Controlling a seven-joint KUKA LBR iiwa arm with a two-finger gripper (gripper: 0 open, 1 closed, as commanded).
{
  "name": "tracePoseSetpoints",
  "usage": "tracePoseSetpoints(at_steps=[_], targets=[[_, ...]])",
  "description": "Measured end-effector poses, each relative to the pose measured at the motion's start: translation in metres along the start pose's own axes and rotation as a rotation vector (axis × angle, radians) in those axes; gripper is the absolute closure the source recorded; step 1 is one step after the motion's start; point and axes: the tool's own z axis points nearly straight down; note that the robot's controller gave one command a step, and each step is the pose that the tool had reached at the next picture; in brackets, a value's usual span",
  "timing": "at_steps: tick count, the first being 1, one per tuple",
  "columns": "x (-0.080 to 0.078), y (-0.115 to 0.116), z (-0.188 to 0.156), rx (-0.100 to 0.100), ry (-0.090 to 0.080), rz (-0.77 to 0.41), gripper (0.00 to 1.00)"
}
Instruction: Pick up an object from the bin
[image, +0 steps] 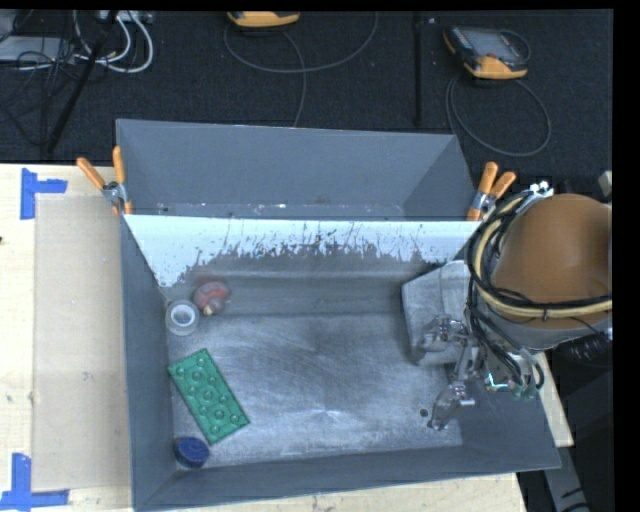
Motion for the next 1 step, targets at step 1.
tracePoseSetpoints(at_steps=[1], targets=[[-0.0249,-0.0980,0.1182,0.000,-0.001,-0.184,0.00]])
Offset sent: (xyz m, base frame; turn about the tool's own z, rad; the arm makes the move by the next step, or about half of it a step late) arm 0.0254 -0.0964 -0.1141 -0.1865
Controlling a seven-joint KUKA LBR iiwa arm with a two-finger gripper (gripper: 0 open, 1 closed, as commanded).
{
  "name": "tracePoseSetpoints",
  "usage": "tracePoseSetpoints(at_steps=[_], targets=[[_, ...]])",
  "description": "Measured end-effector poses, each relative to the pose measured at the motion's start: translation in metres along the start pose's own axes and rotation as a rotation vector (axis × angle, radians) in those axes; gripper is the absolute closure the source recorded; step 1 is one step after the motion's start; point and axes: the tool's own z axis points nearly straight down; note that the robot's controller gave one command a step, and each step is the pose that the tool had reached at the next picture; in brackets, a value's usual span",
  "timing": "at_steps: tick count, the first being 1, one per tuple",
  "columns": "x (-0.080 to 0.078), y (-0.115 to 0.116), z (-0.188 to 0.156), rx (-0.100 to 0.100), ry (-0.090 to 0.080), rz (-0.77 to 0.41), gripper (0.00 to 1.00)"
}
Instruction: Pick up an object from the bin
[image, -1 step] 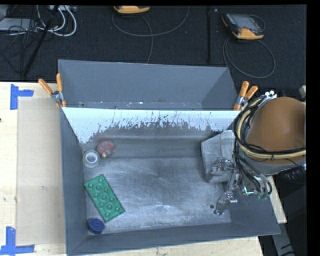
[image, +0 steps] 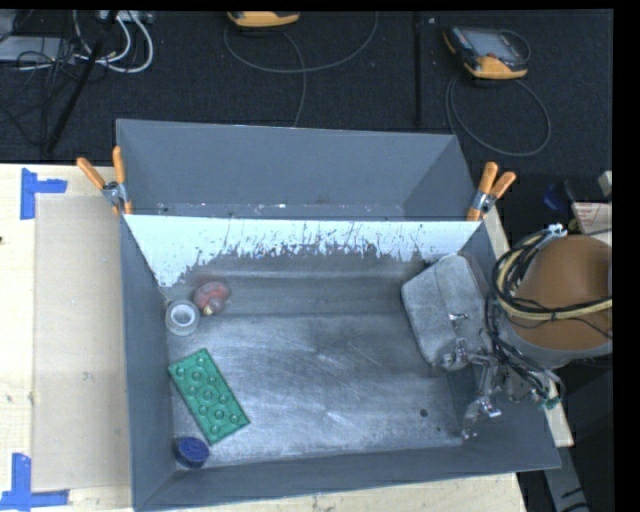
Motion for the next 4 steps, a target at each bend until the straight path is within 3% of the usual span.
tracePoseSetpoints(at_steps=[1,2,3,4], targets=[[-0.014,-0.001,-0.002,0.002,-0.007,-0.197,0.00],[-0.025,0.019,-0.001,0.003,-0.008,-0.489,0.00],[0.020,0.007,-0.119,0.009,-0.011,-0.539,0.00],[-0.009,0.121,-0.139,0.001,-0.010,-0.304,0.00]])
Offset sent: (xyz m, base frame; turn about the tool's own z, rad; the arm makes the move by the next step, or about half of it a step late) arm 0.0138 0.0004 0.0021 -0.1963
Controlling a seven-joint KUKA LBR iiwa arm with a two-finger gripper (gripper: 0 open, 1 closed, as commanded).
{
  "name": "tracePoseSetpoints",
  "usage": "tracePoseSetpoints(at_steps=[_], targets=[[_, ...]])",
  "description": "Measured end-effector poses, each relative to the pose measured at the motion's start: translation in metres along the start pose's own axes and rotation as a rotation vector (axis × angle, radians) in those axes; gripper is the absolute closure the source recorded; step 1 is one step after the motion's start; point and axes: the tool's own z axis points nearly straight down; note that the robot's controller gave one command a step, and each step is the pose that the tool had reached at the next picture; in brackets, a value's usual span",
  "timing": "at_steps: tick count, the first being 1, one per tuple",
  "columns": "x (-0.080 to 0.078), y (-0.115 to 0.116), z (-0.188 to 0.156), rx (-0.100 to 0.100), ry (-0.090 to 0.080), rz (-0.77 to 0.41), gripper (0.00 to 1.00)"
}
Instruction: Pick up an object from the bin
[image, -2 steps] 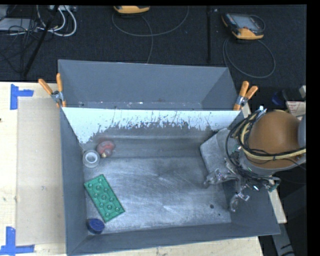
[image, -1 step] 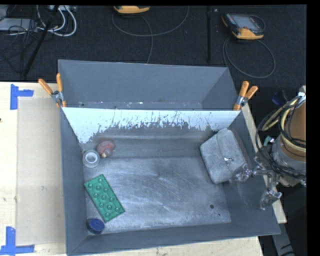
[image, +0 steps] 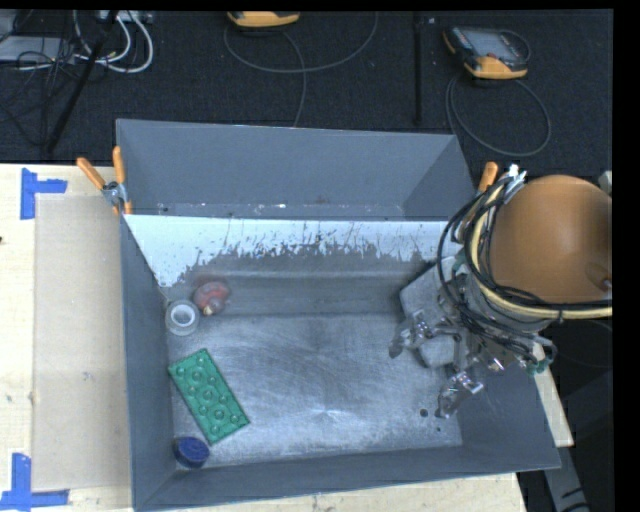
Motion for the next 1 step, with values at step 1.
tracePoseSetpoints(at_steps=[1], targets=[[-0.0557,0.0128,0.0212,0.001,0.002,0.003,0.00]])
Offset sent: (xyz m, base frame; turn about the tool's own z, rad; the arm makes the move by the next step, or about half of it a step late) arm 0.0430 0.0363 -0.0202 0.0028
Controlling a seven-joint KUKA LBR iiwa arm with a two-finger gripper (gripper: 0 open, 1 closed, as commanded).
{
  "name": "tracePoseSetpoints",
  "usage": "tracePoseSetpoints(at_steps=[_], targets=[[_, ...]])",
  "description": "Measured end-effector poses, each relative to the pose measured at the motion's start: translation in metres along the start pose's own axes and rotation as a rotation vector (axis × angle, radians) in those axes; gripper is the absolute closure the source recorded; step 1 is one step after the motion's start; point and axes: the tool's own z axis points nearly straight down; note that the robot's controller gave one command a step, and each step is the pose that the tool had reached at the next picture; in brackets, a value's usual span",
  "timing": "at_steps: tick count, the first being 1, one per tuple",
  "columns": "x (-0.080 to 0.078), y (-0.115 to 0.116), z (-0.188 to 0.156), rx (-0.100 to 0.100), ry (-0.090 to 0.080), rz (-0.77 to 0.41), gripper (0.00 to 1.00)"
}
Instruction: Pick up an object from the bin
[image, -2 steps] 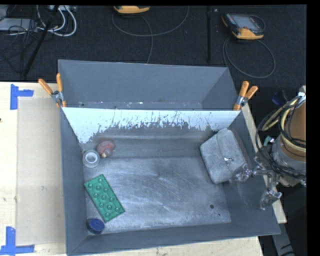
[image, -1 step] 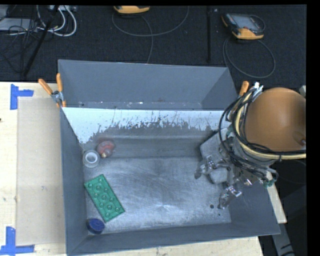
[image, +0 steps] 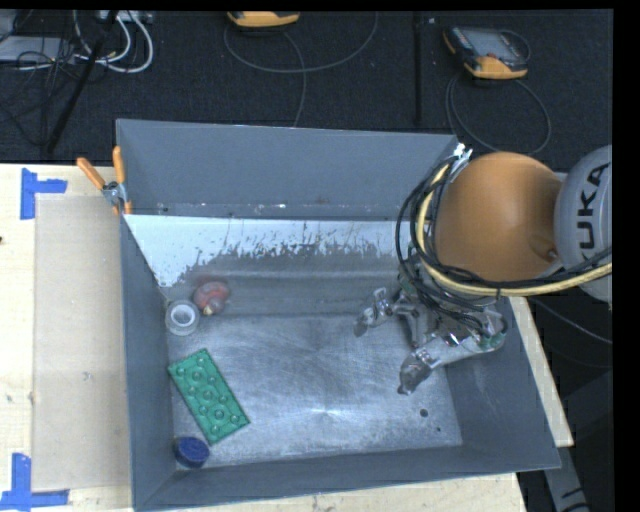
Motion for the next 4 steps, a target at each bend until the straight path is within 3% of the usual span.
tracePoseSetpoints(at_steps=[1,2,3,4], targets=[[-0.007,0.087,0.042,-0.006,0.005,0.005,0.00],[-0.040,0.212,0.091,-0.004,0.005,0.072,0.00],[-0.080,0.207,-0.005,0.001,-0.006,-0.120,0.00],[-0.087,0.220,0.129,-0.002,0.000,-0.272,0.00]])
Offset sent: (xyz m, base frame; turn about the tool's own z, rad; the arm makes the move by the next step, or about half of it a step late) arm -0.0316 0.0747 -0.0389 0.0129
